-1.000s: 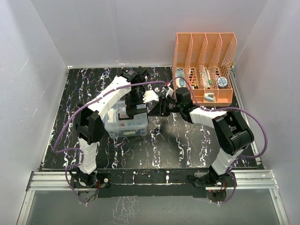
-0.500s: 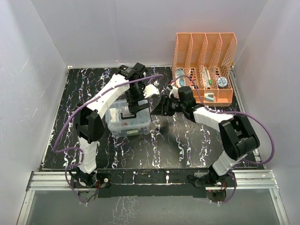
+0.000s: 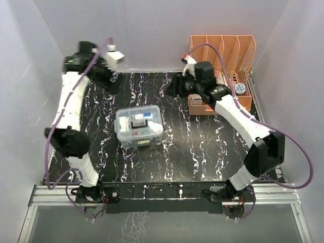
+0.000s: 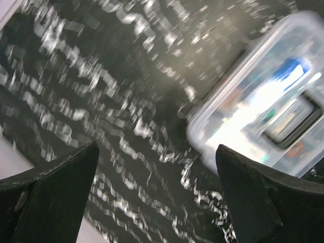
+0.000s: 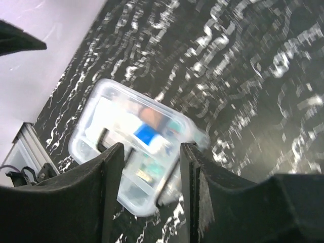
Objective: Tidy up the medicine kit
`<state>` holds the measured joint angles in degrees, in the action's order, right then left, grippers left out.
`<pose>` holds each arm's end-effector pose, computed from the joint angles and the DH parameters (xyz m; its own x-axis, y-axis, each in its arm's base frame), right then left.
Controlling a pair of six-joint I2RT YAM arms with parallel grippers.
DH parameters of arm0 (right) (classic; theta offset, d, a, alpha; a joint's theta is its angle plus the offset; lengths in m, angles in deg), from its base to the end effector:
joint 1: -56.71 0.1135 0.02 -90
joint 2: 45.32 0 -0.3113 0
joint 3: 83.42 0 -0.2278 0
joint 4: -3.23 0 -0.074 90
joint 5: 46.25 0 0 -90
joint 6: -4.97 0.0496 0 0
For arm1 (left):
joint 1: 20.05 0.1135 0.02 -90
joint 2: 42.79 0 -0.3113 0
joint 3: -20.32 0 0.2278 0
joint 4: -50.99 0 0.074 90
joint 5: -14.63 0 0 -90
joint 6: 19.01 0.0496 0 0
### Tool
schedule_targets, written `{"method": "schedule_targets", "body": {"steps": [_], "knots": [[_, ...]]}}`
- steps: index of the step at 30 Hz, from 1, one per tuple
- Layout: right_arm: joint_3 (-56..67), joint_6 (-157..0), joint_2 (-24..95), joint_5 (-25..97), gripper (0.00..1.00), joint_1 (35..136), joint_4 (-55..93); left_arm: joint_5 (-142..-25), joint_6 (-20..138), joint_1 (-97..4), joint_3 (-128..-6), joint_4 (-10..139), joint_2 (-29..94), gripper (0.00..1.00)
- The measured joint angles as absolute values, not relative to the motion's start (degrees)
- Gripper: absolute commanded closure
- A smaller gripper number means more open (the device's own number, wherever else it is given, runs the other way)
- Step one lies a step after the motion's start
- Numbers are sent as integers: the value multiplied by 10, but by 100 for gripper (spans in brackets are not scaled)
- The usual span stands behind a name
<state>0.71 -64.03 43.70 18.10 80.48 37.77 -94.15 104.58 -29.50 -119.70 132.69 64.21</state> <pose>0.3080 0.1591 0.3968 -0.6529 0.0654 -0.7546 -0.5143 0.6931 0.5051 0.3741 -0.0785 0.4445 -0.4151 0.6001 -0.6838 0.7140 0.6807 0.1639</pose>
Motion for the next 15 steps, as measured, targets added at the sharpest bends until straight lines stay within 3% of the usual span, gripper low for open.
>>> {"method": "schedule_targets", "body": {"steps": [5,6,7,8,15], "knots": [[-199,-730,545,215,39,913,472,-981,1083,-115,-1076,1330,527,1],[-230,-753,570,215,32,929,489,-989,1092,-92,-1058,1332,513,1],[-267,-785,601,213,8,946,514,-999,1104,-68,-1036,1336,498,1],[-298,-821,630,212,2,959,537,-1010,1116,-47,-1016,1341,484,1],[-337,-1077,720,223,2,1012,679,-1065,1191,30,-909,1364,449,2]]}}
